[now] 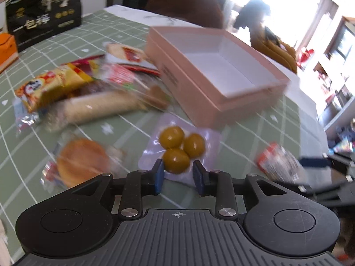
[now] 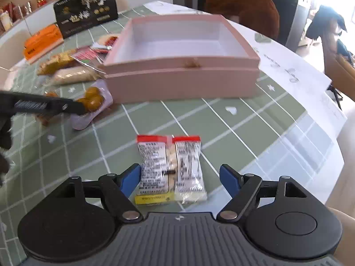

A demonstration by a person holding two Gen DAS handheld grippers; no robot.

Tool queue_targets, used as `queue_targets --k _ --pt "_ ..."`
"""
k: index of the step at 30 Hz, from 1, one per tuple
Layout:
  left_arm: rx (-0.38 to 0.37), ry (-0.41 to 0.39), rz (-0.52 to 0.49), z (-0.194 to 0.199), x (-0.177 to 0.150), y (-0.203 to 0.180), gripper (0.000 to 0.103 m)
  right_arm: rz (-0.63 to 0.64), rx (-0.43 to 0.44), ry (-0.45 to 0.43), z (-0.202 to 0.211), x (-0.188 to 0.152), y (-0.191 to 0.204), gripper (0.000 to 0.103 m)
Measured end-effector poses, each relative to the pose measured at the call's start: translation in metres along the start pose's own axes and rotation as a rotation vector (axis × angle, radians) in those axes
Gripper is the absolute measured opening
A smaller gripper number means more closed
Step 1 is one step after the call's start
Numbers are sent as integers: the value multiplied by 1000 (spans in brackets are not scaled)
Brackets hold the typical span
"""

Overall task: Organize snacks
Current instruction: 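Carry both held snacks over the open pink box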

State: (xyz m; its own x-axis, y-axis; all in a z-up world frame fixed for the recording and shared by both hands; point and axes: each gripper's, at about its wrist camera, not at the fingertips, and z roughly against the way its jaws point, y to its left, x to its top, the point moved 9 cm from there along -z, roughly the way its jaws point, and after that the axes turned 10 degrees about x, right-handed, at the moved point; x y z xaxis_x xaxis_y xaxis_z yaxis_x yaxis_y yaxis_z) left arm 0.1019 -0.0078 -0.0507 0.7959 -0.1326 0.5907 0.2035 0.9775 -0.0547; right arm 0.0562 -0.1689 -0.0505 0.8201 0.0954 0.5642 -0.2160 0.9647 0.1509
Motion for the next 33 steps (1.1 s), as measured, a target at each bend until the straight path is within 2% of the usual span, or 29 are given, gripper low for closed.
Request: queue_targets --k 4,8,14,19,20,23,26,29,33 --pt "22 -17 -54 11 -4 -19 33 3 -7 -3 2 -3 0 78" --pt "54 -46 -61 15 8 -25 33 15 -17 -16 8 -1 2 78" --pt "83 -37 -91 7 14 -28 33 22 -28 -30 15 -3 -2 79" --pt "108 -31 -186 -4 7 -39 47 9 -29 -38 18 -4 -7 79" --pt "96 -2 -201 -8 3 -42 50 10 -30 -40 19 -4 -7 79" --pt "87 -29 -244 -7 -1 -48 51 12 -38 -42 19 -5 -9 79" --pt "59 -43 -195 -2 0 -44 51 20 -52 -41 19 -5 -9 79" --pt "72 -83 -165 4 4 -39 49 45 -73 -31 17 -5 -7 80" --pt "83 -29 -189 -10 6 -41 50 88 -71 -17 12 -5 -2 80"
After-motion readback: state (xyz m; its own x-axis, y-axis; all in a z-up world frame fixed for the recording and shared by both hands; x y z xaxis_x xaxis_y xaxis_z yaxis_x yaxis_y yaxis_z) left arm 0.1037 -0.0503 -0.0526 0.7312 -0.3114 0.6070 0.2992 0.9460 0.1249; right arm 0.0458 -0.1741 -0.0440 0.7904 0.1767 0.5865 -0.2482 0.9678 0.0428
